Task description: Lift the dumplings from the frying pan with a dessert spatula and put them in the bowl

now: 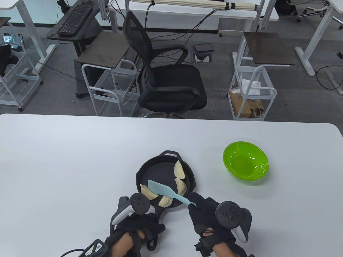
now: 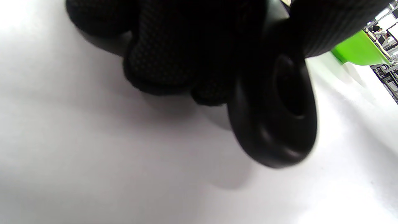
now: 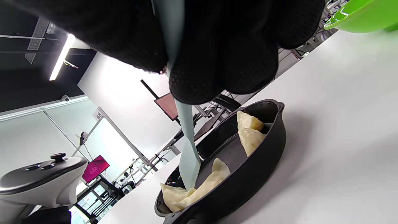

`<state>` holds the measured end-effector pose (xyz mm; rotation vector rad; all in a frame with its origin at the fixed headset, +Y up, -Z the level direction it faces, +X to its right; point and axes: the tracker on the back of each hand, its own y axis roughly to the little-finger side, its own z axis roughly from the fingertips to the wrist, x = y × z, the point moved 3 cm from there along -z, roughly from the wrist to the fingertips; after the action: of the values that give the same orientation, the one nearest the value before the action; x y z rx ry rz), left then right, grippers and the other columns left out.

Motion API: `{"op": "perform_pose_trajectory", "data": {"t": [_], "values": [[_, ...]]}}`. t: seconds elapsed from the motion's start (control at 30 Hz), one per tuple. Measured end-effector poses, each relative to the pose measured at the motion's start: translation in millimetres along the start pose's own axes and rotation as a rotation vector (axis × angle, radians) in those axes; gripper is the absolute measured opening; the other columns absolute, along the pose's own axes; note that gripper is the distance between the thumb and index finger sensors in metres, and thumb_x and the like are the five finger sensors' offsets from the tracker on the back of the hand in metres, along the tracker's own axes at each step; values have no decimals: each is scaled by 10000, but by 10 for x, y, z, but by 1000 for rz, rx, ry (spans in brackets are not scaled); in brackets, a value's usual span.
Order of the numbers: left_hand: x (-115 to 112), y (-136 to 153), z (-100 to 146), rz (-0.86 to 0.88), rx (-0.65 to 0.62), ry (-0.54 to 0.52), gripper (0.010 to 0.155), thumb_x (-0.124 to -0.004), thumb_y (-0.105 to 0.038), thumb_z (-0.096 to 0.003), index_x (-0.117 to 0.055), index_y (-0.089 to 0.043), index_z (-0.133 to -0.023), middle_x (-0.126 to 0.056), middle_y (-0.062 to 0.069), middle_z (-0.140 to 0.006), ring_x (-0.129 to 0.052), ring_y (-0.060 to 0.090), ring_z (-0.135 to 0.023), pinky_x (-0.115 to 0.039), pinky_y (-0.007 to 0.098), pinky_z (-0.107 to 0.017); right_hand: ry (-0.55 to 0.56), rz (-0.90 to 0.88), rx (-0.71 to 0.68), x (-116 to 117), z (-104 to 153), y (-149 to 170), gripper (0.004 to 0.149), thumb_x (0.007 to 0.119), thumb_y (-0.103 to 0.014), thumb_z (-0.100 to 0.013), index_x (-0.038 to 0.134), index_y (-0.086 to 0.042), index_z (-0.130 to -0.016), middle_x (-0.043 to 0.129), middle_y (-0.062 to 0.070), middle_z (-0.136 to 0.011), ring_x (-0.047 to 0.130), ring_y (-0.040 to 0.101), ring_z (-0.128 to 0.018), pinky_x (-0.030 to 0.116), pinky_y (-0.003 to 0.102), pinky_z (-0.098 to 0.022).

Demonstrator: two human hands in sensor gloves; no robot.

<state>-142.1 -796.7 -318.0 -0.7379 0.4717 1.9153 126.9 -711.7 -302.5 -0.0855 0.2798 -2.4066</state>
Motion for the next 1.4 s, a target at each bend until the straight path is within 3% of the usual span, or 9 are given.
{"op": "perform_pose_trajectory", "data": {"t": [0.13,0.27,0.47,0.63,0.97,1.4], "values": [[9,-1,-3,10,-5,2,647,-808,-645,-448,-737,-203,-915,-1084,-58,-544,-1021,201,-431,-766,492,-481,-21,-26,45,21,-57,93,438,818,-277,-562,750,-83,-949,930,238,-724,875,465,-626,593,651,-665],[9,-6,-9,-3,-2,6,646,-809,-643,-449,-736,-199,-912,-1086,-55,-545,-1022,202,-430,-768,488,-481,-126,-118,107,162,-124,230,439,793,-286,-580,723,-95,-969,916,222,-744,865,454,-645,587,643,-672],[10,2,-15,0,-2,8,644,-806,-647,-450,-736,-205,-913,-1086,-55,-549,-1022,202,-431,-767,481,-480,-135,-281,261,248,-112,471,443,780,-317,-579,706,-108,-962,916,200,-719,870,435,-623,598,630,-663],[15,-16,11,-18,5,-20,660,-807,-649,-447,-741,-194,-920,-1090,-45,-565,-1025,213,-445,-766,492,-493,-167,-357,312,323,-112,569,455,780,-347,-588,692,-119,-971,921,182,-699,877,417,-600,612,615,-655],[59,-122,111,-160,43,-120,689,-806,-657,-441,-758,-177,-934,-1098,-51,-599,-1045,222,-511,-611,587,-704,-213,-452,365,416,-95,674,476,751,-347,-600,650,-104,-996,904,161,-755,864,421,-662,594,622,-672],[38,-89,90,-122,32,-91,680,-803,-654,-445,-742,-186,-935,-1082,-47,-595,-1023,226,-502,-683,534,-629,-254,-531,406,488,-66,712,490,724,-334,-604,611,-100,-1019,875,161,-813,838,433,-723,573,628,-686]]}}
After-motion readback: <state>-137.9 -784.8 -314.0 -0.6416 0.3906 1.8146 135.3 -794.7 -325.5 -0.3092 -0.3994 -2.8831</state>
